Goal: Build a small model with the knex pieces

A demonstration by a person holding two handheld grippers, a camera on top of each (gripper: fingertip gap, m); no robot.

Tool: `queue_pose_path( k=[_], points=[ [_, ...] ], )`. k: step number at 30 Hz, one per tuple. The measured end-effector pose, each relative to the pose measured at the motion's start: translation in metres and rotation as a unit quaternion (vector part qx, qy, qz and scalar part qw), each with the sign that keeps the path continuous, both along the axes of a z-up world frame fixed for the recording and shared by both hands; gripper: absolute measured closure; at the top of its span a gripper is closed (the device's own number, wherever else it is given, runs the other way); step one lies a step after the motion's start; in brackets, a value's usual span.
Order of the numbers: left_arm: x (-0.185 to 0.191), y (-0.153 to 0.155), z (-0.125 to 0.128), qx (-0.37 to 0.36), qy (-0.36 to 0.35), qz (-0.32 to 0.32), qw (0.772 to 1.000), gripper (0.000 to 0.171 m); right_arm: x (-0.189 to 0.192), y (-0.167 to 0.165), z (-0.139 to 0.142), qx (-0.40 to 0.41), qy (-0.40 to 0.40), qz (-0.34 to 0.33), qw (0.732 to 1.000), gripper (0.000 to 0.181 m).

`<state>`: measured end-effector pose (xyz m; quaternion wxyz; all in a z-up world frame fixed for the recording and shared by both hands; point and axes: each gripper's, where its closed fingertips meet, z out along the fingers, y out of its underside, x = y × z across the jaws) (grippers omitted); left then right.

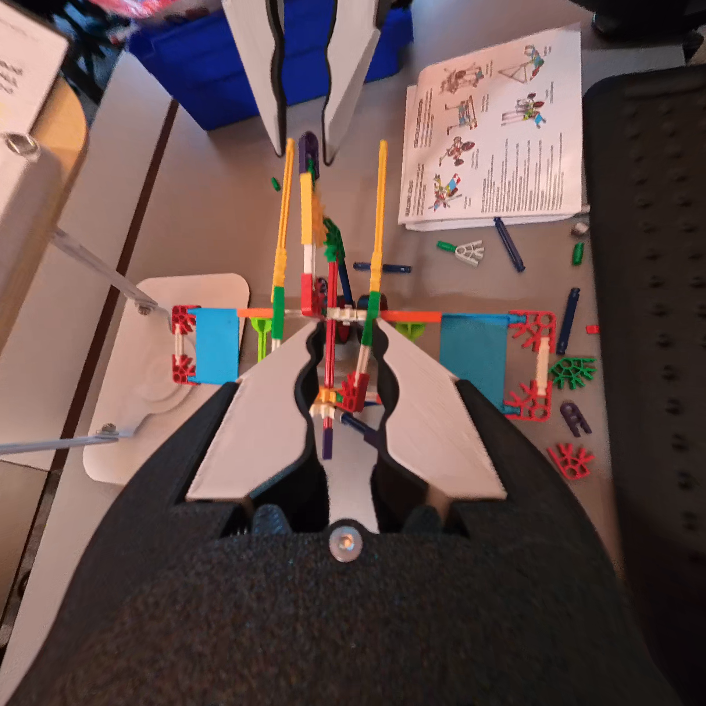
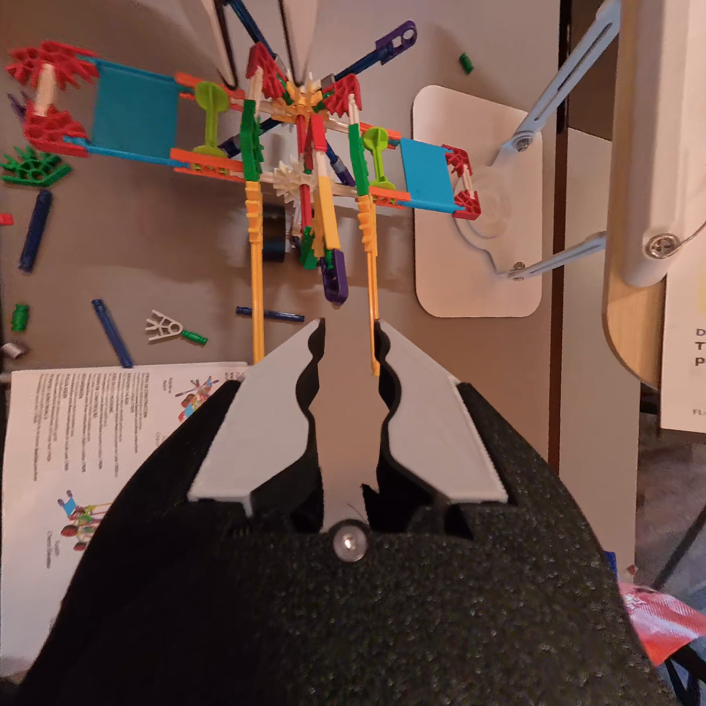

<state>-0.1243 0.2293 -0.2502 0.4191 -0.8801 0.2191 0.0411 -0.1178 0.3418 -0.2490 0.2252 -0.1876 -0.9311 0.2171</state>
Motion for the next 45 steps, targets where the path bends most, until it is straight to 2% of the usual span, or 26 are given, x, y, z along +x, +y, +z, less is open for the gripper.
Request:
queue_pose_path(
  k=[5,9,11,12,13,14,17,20,23,29,35,45],
  points=[
    [-0.022,-0.002,0.007,0.017,0.015,0.052,0.998,0.14,-0.018,0.012,-0.011,0.028,0.019,-0.031,0.999,0.156],
    [-0.015,-0.005,-0.005,-0.008,-0.007,0.034,0.999,0.131,-0.036,0.02,-0.024,0.044,0.036,-0.048,0.997,0.15],
    [-0.005,-0.008,-0.004,-0.012,-0.029,0.013,0.999,0.131,-0.037,0.014,-0.036,0.029,0.015,-0.039,0.999,0.151],
    [-0.005,-0.009,-0.003,-0.012,-0.031,0.011,0.999,0.131,-0.037,0.013,-0.041,0.028,0.01,-0.035,0.999,0.153],
    [0.0,-0.012,-0.002,-0.013,-0.043,0.001,0.999,0.131,-0.038,0.013,-0.045,0.033,0.007,-0.034,0.999,0.162],
    [0.005,-0.015,-0.001,-0.015,-0.057,-0.008,0.998,0.131,-0.038,0.013,-0.049,0.034,-0.001,-0.033,0.999,0.175],
    [0.005,-0.02,-0.013,-0.047,-0.053,-0.008,0.997,0.137,-0.037,0.007,-0.054,0.017,-0.017,-0.025,0.999,0.177],
    [0.002,-0.013,-0.024,-0.065,-0.034,-0.003,0.997,0.152,-0.032,0.002,-0.057,-0.018,-0.051,-0.028,0.998,0.178],
    [-0.002,-0.007,-0.023,-0.059,-0.033,0.005,0.998,0.164,-0.026,0.001,-0.061,-0.049,-0.088,-0.03,0.994,0.178],
    [-0.005,-0.004,-0.019,-0.053,-0.068,0.023,0.996,0.165,-0.019,-0.003,-0.07,-0.063,-0.123,-0.025,0.99,0.178],
    [-0.006,-0.002,-0.016,-0.048,-0.12,0.031,0.991,0.165,-0.021,-0.003,-0.072,-0.066,-0.125,-0.031,0.989,0.178],
    [-0.008,-0.003,-0.015,-0.046,-0.126,0.035,0.99,0.164,-0.029,-0.004,-0.057,-0.091,-0.099,-0.043,0.99,0.177]
  ],
)
